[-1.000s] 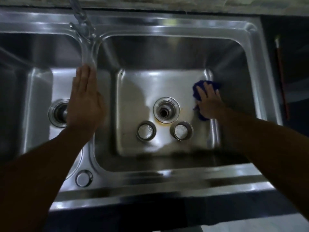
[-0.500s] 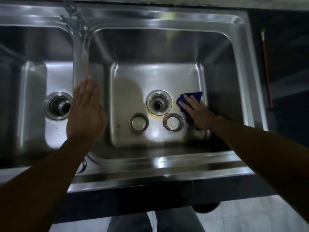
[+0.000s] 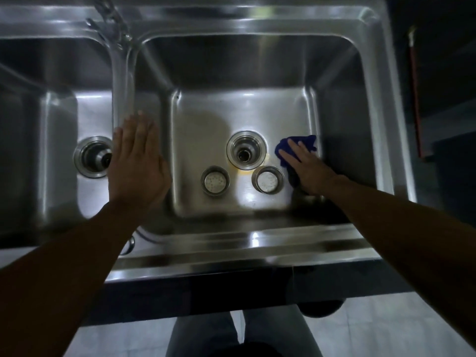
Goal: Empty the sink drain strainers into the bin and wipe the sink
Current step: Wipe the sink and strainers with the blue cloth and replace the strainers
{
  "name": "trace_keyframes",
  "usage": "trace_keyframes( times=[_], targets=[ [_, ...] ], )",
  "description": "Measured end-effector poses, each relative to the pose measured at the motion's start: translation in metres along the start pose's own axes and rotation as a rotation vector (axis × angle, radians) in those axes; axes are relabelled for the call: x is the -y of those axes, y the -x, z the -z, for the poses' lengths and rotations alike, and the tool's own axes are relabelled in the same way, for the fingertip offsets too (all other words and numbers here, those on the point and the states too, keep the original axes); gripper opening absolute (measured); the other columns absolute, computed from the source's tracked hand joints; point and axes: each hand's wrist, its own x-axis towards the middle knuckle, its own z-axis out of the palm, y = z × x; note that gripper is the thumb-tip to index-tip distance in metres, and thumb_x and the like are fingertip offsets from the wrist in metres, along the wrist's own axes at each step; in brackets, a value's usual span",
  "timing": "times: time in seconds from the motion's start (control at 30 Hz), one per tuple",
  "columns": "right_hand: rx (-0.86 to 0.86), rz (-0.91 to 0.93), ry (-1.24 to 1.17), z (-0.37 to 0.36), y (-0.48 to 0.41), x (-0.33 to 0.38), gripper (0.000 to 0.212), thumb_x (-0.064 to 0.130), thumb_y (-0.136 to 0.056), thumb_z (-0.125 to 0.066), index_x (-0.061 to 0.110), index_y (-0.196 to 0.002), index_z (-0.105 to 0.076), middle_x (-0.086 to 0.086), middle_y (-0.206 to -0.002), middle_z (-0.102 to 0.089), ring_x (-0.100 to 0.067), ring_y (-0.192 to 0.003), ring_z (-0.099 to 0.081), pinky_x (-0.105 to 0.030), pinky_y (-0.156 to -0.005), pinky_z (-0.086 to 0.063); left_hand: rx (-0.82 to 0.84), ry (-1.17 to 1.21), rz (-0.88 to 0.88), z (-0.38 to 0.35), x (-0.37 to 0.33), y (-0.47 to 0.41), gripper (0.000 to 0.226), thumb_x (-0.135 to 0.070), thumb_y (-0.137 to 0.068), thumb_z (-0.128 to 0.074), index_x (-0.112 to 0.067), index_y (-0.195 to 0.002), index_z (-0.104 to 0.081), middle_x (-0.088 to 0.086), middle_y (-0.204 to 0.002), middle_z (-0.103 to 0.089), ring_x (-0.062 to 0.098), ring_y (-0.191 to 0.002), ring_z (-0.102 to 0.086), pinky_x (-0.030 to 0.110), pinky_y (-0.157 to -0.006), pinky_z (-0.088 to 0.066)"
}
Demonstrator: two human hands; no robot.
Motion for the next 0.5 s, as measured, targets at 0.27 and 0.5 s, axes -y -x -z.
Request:
trace_keyframes(
  times=[0.27, 0.5],
  targets=[
    [0.068, -0.133, -0.008, 0.018, -0.014, -0.007, 0.083, 0.010, -0.098, -0.051, 0.029, -0.161, 0.000, -0.006, -0.168, 0.016, -0.032, -0.156, 0.006, -0.052, -0.123, -0.011, 0.277, -0.051, -0.266, -0.034, -0.093, -0.021, 0.076, -0.033, -0.089, -0.051, -0.004, -0.155, -0.025, 0.019, -0.163, -0.026, 0.035, -0.153, -0.017, 0.047, -0.126, -0.003],
    [0.118, -0.146, 0.025, 0.028, -0.027, -0.016, 0.076, 0.015, -0.101, -0.051, 0.028, -0.161, -0.006, -0.009, -0.169, 0.010, -0.036, -0.156, -0.001, -0.046, -0.126, -0.012, 0.452, -0.049, -0.343, -0.100, -0.176, -0.028, 0.120, -0.058, -0.069, -0.076, -0.009, -0.158, -0.012, 0.014, -0.162, -0.023, 0.032, -0.154, -0.013, 0.055, -0.125, -0.003]
  ],
)
